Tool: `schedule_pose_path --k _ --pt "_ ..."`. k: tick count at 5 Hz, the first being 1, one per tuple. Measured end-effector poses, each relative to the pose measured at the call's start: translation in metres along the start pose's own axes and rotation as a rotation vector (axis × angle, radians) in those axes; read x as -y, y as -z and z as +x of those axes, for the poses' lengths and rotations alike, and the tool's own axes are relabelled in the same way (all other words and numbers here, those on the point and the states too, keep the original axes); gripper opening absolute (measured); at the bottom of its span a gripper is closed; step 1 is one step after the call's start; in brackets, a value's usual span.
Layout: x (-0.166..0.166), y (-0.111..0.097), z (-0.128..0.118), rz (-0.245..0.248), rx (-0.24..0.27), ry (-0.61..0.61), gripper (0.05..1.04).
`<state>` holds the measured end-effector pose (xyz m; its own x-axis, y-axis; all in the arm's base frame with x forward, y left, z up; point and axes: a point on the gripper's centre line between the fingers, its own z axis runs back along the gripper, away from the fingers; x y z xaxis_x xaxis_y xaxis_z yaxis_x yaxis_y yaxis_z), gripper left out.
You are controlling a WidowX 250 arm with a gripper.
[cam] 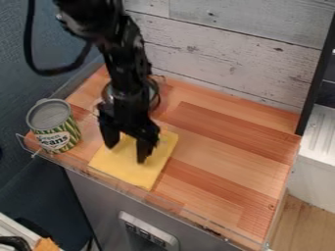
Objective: Move the yellow cloth to the upper right side of the table
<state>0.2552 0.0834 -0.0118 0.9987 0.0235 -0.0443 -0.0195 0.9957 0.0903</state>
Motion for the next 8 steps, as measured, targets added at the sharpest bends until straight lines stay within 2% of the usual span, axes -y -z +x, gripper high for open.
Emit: schedule_pose_path --k 1,2,3,4,5,6,7,8 --pt "0.006 0.007 0.007 0.041 -0.004 0.033 1.001" --pt "0.02 0.006 0.017 0.009 0.014 0.037 1.001" --pt "0.061 0.001 0.029 -0.062 0.057 0.125 1.001" --pt "0.106 -0.013 0.044 -0.104 0.092 0.199 1.0" --pt "0.13 -0.019 0.064 -0.13 0.109 0.197 1.0" --pt "0.143 -0.019 0.09 -0.102 0.116 0.151 1.0" --pt "0.138 -0.014 0.114 -0.102 0.095 0.088 1.001" --pt "0.131 -0.016 0.129 -0.107 0.104 0.059 1.001"
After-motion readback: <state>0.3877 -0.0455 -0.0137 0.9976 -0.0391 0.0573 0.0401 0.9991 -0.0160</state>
